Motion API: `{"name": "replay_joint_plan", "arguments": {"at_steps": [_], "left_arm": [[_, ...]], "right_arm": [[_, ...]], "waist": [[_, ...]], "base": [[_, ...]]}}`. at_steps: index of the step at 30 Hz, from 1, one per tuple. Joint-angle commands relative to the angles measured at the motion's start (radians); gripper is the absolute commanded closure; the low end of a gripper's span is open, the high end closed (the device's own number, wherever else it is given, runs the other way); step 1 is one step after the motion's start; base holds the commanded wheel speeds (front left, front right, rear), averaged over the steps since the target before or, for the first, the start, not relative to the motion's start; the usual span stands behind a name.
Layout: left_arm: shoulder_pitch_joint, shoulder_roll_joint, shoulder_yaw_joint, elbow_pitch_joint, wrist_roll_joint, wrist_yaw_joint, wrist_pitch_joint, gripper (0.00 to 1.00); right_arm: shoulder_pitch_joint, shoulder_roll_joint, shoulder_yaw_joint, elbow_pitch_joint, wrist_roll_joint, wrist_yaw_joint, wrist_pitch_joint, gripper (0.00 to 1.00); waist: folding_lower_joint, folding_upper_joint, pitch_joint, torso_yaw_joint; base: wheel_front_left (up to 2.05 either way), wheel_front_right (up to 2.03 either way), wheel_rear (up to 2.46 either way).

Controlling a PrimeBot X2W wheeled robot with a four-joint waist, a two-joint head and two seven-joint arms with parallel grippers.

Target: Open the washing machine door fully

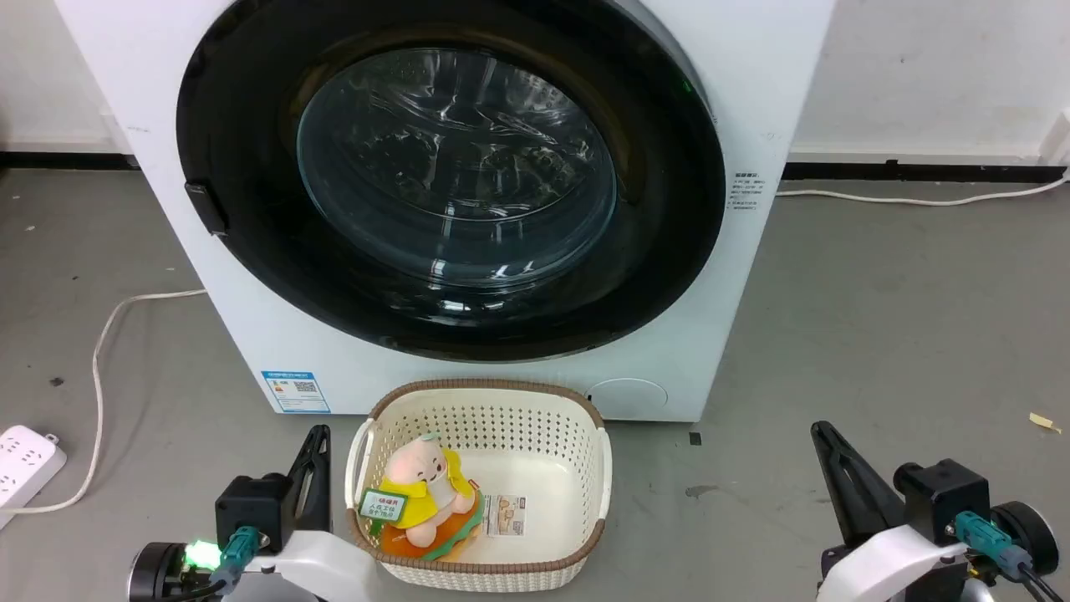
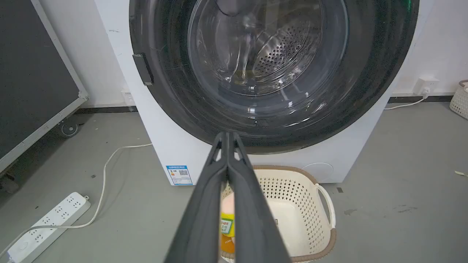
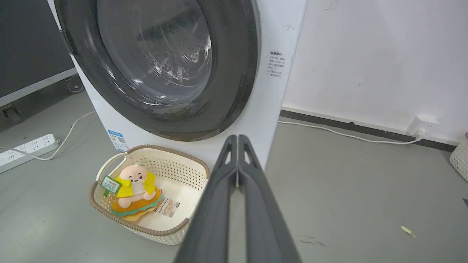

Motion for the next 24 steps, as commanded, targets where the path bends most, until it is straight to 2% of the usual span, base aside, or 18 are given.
{"name": "replay_joint_plan", "arguments": {"at_steps": [1,24], "left_arm": [[-0.015,0.000,0.001,-0.004,0.003,0.002,0.000,1.00],[-0.015,0.000,0.001,-0.004,0.003,0.002,0.000,1.00]], "right_arm": [[-0.012,0.005,0.000,-0.004,-0.008,-0.001,0.001,1.00],[-0.012,0.005,0.000,-0.004,-0.008,-0.001,0.001,1.00]], "waist": [[0.0000,0.0000,0.000,0.000],[0.0000,0.0000,0.000,0.000]], "base": [[0.00,0.00,0.00],[0.00,0.00,0.00]]}}
